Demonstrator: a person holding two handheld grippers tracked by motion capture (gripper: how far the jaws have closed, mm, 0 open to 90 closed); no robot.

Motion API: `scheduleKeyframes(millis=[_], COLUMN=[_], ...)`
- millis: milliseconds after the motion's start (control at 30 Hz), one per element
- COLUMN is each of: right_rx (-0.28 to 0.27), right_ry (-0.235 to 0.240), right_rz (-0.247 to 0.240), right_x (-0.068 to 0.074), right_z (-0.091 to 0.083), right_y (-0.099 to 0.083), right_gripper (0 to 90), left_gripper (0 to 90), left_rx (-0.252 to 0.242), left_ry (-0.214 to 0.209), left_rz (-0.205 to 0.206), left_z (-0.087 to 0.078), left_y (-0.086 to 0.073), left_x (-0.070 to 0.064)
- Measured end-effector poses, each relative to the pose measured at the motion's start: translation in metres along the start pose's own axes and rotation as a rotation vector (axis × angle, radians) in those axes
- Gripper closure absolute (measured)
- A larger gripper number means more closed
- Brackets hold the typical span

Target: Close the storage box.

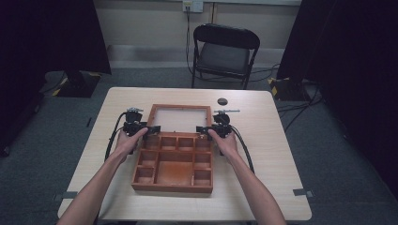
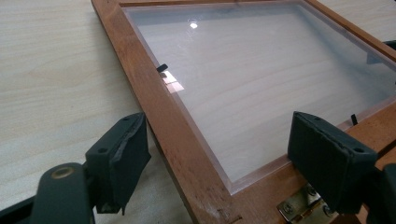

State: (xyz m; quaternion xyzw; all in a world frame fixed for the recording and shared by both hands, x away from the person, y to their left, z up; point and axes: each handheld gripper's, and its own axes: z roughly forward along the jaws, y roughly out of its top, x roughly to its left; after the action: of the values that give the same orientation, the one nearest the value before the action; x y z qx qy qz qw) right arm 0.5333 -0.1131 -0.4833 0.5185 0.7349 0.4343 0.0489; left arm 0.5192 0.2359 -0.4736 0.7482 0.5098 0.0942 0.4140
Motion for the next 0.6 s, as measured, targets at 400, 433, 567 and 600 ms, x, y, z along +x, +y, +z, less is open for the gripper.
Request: scheduleKeyframes(millis=[400, 433, 567, 600], right_rx=[-0.014, -0.017, -0.017, -0.018], right_ry=[0.025, 0.025, 0.024, 0.024], right_rz=[0.008, 0.005, 0.004, 0.003], right_x=[-0.0018, -0.0018, -0.0015, -0.0017], right_z=[0.0012, 0.0012, 0.0011, 0.0012], right_y=[-0.0024, -0.0026, -0.0025, -0.0026], right_gripper=[16.0, 16.0, 16.0, 16.0], left_gripper=[20.1, 20.0, 19.8, 19.6], left_rx=[0.006, 0.007, 0.004, 0.002], left_ry=[-0.020, -0.023, -0.024, -0.026], left_rz=[-0.028, -0.030, -0.026, -0.024], left_z=[0.0006, 0.0007, 0.0010, 0.0012], left_y=[-0.0007, -0.0008, -0.0009, -0.0008], left_x=[0.0029, 0.0032, 0.0036, 0.0041])
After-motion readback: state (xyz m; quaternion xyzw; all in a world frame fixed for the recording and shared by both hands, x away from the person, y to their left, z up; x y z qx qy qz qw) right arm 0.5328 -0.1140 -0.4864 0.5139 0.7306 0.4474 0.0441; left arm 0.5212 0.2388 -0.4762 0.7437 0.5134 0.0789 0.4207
